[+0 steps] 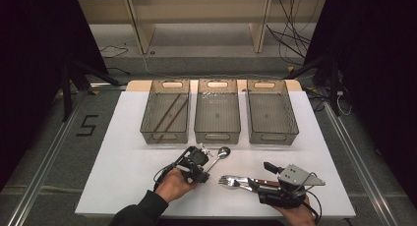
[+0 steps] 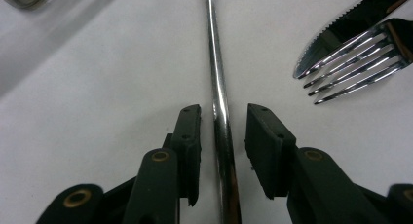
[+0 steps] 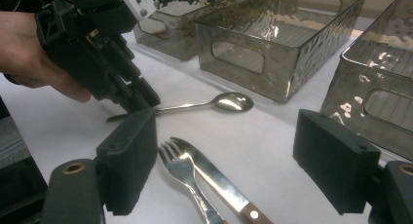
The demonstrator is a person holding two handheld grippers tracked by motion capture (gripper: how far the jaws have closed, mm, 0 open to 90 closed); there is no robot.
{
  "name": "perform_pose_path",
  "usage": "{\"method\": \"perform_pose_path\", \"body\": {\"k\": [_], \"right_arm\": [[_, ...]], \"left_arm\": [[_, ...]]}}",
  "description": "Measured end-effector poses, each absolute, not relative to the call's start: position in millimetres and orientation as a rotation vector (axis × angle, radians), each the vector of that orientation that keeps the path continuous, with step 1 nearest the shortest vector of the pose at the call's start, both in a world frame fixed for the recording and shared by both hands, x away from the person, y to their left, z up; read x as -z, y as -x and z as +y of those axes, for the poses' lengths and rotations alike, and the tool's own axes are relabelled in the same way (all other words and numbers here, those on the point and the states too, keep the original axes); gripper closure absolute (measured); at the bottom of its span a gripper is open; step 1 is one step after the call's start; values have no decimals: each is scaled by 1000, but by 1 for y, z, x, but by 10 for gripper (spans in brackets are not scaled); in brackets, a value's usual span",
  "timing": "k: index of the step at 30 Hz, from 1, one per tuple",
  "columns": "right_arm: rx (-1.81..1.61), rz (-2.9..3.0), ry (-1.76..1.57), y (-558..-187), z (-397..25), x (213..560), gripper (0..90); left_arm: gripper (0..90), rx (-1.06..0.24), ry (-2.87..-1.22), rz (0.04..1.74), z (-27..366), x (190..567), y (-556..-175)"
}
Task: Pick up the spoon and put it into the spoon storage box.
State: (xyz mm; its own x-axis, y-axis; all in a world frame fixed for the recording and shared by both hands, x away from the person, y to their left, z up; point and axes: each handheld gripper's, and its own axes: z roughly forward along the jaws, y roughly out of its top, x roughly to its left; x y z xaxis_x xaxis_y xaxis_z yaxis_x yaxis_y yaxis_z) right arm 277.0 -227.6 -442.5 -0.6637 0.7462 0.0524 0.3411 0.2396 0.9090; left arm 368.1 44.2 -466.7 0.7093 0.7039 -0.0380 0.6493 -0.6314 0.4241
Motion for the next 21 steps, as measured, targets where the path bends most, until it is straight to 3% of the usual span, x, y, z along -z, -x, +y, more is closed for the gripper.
{"method": "perform_pose_path", "body": {"k": [21], "right_arm": [[-1401,2130,-991,-277,-227,442,249]], "left_arm": [[823,-146,-2514,1049,46,466,-373]]}}
